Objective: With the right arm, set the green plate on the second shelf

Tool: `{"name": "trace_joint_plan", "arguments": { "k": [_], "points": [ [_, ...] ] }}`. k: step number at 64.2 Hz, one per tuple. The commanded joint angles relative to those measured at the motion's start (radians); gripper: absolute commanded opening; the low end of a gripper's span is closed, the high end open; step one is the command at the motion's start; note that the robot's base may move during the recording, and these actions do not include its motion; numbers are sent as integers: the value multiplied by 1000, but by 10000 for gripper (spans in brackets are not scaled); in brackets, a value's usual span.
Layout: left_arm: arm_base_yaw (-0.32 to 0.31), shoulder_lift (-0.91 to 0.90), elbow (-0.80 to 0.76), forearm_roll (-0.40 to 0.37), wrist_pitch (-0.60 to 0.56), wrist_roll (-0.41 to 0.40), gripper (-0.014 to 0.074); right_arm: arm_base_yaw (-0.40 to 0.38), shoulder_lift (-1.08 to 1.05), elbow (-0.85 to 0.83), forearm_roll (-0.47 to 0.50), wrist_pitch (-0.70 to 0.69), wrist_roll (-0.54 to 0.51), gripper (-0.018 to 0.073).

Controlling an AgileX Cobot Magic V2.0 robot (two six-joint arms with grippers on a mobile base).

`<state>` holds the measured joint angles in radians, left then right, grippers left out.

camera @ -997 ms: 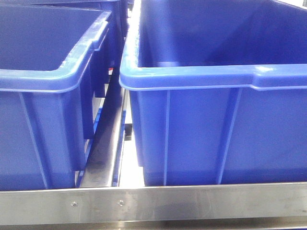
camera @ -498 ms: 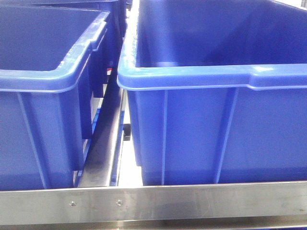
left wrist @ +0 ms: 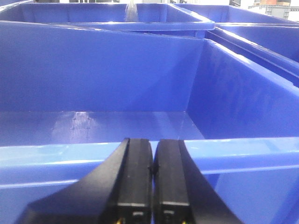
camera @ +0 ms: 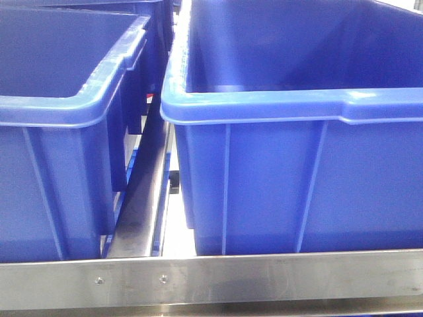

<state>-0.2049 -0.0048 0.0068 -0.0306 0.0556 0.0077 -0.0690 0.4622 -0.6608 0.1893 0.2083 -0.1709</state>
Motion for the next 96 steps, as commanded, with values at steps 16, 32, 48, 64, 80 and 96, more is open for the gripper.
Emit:
{"name": "trace_joint_plan", "arguments": {
  "k": [16, 32, 48, 64, 80, 96],
  "points": [
    [-4, -15, 42, -9, -84, -8, 130, 21, -228, 434, 54, -397, -7, 50],
    [-4, -15, 42, -9, -84, -8, 130, 81, -383, 593, 51, -309, -8, 50],
    [-4, -15, 42, -9, -84, -8, 130, 81, -443, 653, 48, -261, -9, 50],
    [-4, -15, 42, -9, -84, -8, 130, 81, -443, 661, -48, -288, -6, 50],
    [-4, -15, 42, -9, -84, -8, 130, 81, -443, 670, -172, -258, 75, 50],
    [-4, -15, 42, -9, -84, -8, 130, 81, -443, 671, -172, -248, 198, 50]
  ]
}}
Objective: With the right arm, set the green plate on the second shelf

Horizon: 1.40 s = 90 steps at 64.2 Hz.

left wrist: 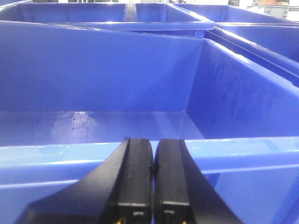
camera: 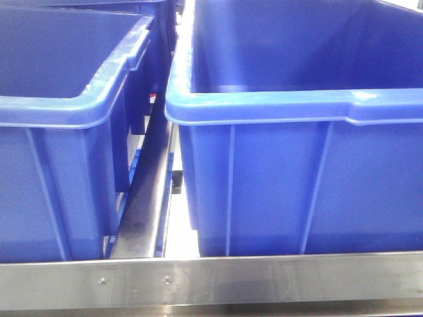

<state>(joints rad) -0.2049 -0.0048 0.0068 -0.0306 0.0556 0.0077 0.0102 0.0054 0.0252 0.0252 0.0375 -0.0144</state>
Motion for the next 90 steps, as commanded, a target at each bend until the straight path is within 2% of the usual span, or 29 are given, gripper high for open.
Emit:
{"name": "trace_joint_plan", "arguments": {
  "k": [1, 16, 39, 55, 90],
  "points": [
    [-4, -15, 42, -9, -84, -8, 130, 2, 13, -15, -8, -77, 45, 50],
    [-4, -15, 42, -9, -84, -8, 130, 2, 13, -15, -8, -76, 83, 50],
    [-4, -15, 42, -9, -84, -8, 130, 2, 13, -15, -25, -77, 82, 50],
    [-4, -15, 42, -9, -84, -8, 130, 2, 11, -15, -25, -148, 82, 50],
    [-4, -15, 42, -9, -84, -8, 130, 2, 11, -15, -25, -158, 82, 50]
  ]
}}
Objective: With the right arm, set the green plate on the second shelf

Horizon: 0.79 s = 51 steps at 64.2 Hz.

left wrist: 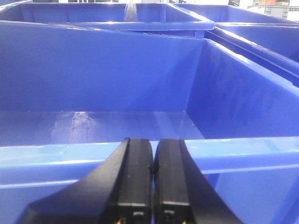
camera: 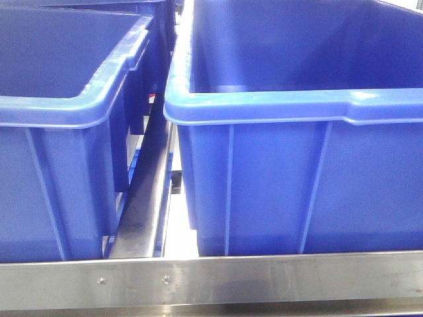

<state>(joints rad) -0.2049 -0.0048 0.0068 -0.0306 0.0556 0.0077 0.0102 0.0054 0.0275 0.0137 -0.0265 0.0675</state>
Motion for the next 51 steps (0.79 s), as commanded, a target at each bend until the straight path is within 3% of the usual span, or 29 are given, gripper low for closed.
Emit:
{"name": "trace_joint_plan", "arguments": {
  "k": [1, 51],
  "points": [
    [-4, -15, 42, -9, -84, -8, 130, 2, 11, -18, -14, -94, 0, 50],
    [12, -19, 42, -4, -84, -8, 130, 2, 11, -18, -14, -94, 0, 50]
  ]
}}
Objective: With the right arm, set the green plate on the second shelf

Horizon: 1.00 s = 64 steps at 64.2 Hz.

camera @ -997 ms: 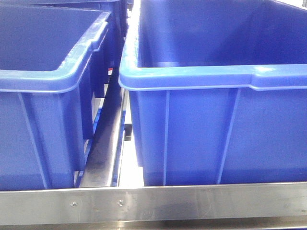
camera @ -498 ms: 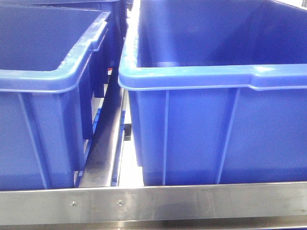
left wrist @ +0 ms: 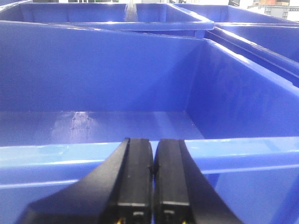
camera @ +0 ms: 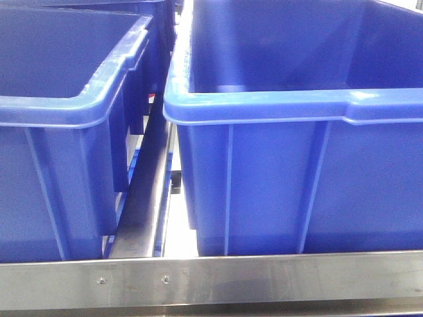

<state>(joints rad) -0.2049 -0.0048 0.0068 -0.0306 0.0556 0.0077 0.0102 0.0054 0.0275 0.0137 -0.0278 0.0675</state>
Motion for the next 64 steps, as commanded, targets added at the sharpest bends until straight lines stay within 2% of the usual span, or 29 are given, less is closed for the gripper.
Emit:
{"name": "trace_joint_plan", "arguments": {
  "k": [1, 13, 19, 30, 38, 55, 64],
  "points": [
    [22, -18, 42, -4, -86, -8, 130, 2, 11, -18, -14, -92, 0, 50],
    [185, -18, 42, -6, -84, -8, 130, 2, 11, -18, -14, -92, 0, 50],
    [230, -18, 42, -8, -84, -8, 130, 2, 11, -18, -14, -92, 0, 50],
    [235, -19, 42, -38, -93, -8, 130, 2, 11, -18, -14, -92, 0, 50],
    [235, -19, 42, -94, -182, -8, 130, 2, 11, -18, -14, -92, 0, 50],
    [235, -19, 42, -103, -174, -8, 130, 2, 11, -18, -14, -92, 0, 50],
    [235, -19, 42, -76, -174, -8, 130, 2, 11, -18, -14, -92, 0, 50]
  ]
}}
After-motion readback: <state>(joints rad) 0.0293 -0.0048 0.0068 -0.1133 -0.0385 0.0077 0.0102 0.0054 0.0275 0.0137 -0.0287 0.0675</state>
